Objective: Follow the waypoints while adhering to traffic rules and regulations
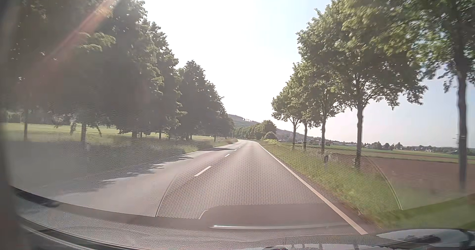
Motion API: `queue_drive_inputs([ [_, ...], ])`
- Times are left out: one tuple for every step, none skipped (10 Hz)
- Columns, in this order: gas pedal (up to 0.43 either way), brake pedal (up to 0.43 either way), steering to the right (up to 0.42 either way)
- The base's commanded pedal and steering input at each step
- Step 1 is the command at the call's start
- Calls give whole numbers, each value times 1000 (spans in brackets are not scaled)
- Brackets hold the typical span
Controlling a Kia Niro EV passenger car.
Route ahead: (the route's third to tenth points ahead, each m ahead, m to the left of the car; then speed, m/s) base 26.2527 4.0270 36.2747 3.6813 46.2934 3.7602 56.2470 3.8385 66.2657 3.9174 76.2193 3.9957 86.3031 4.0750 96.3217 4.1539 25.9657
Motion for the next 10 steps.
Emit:
queue_drive_inputs([
  [268, 0, 2],
  [268, 0, 3],
  [268, 0, 3],
  [268, 0, 3],
  [268, 0, 3],
  [268, 0, 3],
  [268, 0, 2],
  [260, 0, 2],
  [260, 0, 1],
  [248, 0, 1],
])
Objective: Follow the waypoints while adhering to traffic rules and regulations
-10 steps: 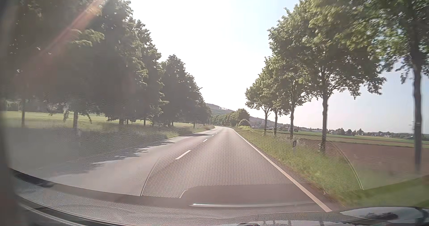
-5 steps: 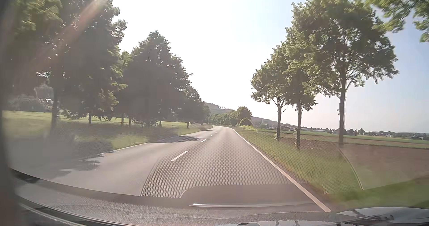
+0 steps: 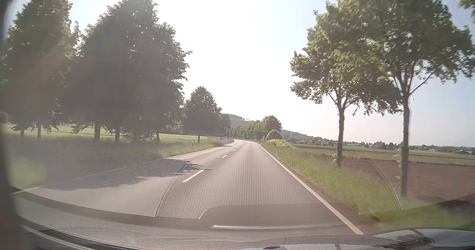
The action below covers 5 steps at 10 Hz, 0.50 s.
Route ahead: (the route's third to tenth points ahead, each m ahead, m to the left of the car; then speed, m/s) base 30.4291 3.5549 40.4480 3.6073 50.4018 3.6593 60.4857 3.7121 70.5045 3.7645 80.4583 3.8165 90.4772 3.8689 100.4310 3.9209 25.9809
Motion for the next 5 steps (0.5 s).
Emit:
queue_drive_inputs([
  [248, 0, 1],
  [240, 0, 1],
  [228, 0, 1],
  [228, 0, 1],
  [228, 0, 1],
])
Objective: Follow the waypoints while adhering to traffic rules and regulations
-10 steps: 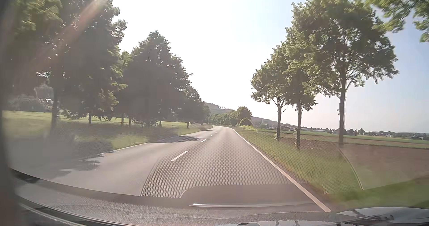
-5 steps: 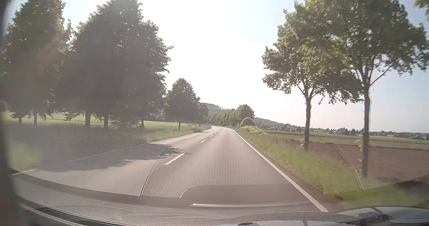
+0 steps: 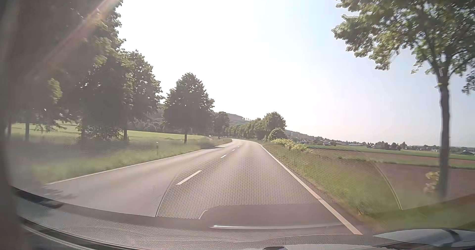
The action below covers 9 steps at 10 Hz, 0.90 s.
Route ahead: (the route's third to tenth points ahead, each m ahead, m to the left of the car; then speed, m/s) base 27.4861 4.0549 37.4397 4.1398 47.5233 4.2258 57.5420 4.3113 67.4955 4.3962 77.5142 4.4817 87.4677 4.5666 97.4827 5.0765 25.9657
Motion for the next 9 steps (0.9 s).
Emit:
queue_drive_inputs([
  [228, 0, 1],
  [228, 0, 1],
  [220, 0, 1],
  [209, 0, 1],
  [209, 0, 1],
  [197, 0, 1],
  [189, 0, 1],
  [189, 0, 1],
  [177, 0, 1],
])
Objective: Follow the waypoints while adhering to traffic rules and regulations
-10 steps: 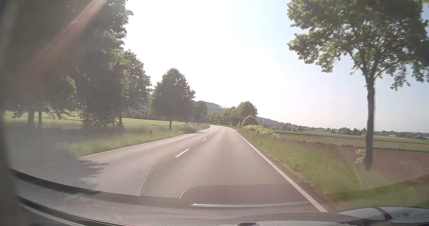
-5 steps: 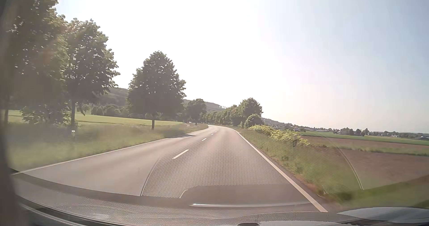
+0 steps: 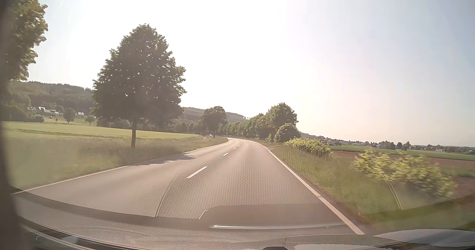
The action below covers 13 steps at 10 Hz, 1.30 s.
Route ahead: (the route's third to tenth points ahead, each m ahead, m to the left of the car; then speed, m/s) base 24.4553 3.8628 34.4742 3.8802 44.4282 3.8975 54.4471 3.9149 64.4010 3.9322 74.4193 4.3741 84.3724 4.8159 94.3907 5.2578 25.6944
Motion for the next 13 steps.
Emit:
queue_drive_inputs([
  [177, 0, 1],
  [177, 0, 2],
  [177, 0, 1],
  [177, 0, 1],
  [169, 0, 1],
  [169, 0, 2],
  [150, 0, 1],
  [130, 0, 1],
  [130, 0, 1],
  [118, 0, 1],
  [118, 0, 0],
  [118, 0, 0],
  [118, 0, 0],
])
